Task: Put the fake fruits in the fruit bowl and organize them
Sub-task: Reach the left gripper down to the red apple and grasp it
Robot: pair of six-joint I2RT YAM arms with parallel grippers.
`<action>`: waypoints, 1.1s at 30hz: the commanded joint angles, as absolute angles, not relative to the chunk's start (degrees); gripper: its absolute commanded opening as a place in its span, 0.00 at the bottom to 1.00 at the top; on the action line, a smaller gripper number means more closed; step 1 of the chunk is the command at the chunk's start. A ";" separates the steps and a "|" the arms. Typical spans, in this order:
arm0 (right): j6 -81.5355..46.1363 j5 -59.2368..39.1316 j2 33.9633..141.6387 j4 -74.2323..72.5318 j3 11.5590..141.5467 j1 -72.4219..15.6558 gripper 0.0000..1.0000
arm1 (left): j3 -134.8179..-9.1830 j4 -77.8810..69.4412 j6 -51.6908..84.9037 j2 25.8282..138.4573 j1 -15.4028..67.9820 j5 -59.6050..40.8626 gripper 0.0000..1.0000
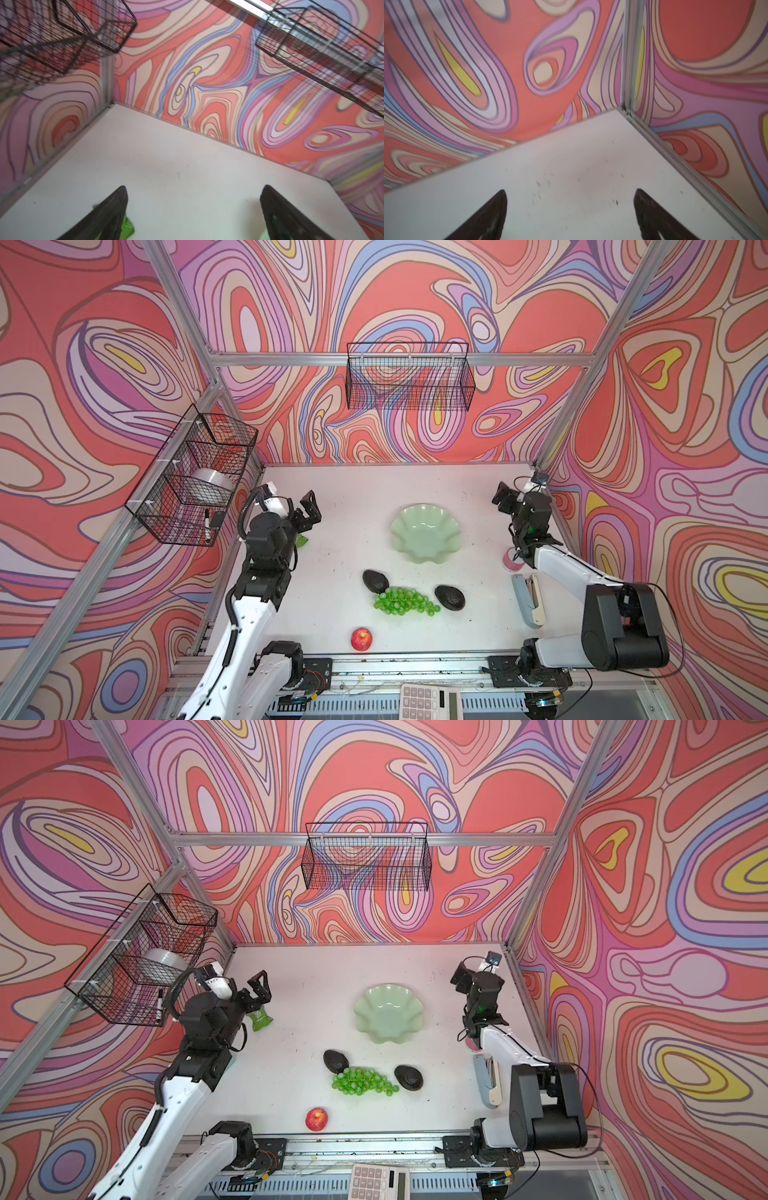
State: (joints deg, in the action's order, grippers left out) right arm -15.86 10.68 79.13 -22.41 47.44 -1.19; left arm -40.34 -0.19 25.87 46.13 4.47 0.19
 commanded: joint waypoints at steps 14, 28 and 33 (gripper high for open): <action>-22.69 -4.94 82.78 7.27 55.78 -1.30 0.98 | -49.03 66.38 54.56 51.56 40.79 6.95 0.88; -23.68 -5.29 80.68 8.07 54.42 -1.32 0.98 | -42.04 53.29 70.07 64.93 65.04 2.89 0.90; -23.66 -5.45 79.59 8.32 53.62 -1.31 0.98 | -40.69 51.26 70.19 67.23 65.13 0.76 0.90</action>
